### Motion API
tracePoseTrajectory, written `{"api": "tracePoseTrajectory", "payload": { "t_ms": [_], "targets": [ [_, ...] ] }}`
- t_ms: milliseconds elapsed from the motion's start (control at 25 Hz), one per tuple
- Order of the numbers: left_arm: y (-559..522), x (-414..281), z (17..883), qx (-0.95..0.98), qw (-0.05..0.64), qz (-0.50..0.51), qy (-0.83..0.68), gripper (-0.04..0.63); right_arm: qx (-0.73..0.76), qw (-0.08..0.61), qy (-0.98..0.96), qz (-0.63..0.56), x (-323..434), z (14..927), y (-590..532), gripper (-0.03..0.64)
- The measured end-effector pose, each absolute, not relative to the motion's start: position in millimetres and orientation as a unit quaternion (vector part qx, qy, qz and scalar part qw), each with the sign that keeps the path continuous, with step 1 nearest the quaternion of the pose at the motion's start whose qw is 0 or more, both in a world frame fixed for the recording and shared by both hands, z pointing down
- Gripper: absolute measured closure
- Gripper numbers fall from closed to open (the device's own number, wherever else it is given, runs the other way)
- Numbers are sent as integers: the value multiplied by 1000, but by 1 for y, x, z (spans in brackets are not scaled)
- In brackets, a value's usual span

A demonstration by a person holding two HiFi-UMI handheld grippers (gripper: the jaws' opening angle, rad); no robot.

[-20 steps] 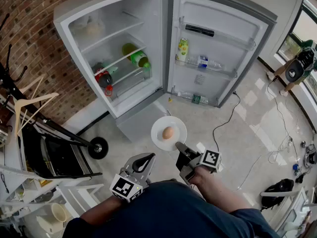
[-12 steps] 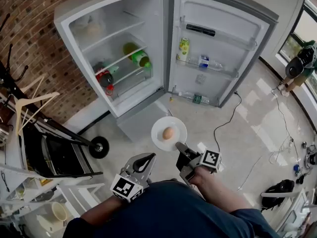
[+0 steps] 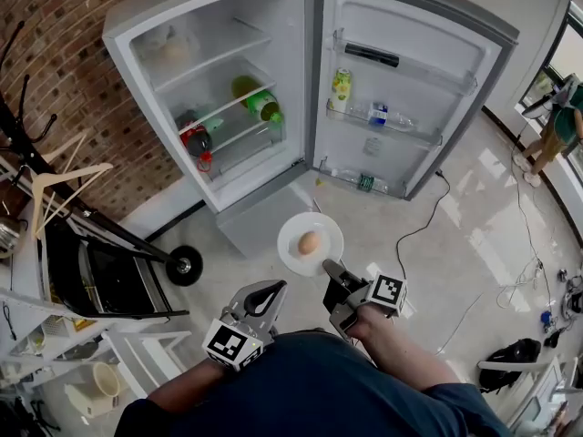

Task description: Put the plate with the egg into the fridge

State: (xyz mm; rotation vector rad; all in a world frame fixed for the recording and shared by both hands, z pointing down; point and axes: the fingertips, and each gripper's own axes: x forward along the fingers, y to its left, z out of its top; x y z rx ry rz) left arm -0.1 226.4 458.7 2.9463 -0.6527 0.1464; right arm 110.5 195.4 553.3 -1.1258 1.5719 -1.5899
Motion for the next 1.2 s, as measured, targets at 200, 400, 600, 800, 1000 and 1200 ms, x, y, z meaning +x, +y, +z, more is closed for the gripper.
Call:
{"api": "tracePoseTrajectory", "payload": {
  "t_ms": [200, 400, 600, 800, 1000, 1200],
  "targets": [
    [231, 10, 465, 970, 52, 49, -232, 591, -413, 310, 604, -607, 120, 555, 194, 595],
    [232, 18, 472, 966, 59, 50, -248, 591, -405, 297, 607, -616, 127, 562, 190, 595],
    [218, 19, 478, 964, 58, 46, -253, 591, -401, 288, 610, -620, 127, 568, 177, 595],
    [187, 25, 480, 965, 70, 39, -249, 591, -405, 281, 617, -614, 126, 568, 143, 595],
    [136, 24, 477, 968, 67, 36, -240, 591, -410, 291, 611, -612, 127, 563, 94, 595],
    [74, 8, 470, 970, 63, 35, -234, 591, -424, 290, 608, -605, 117, 558, 38, 595]
  ]
}}
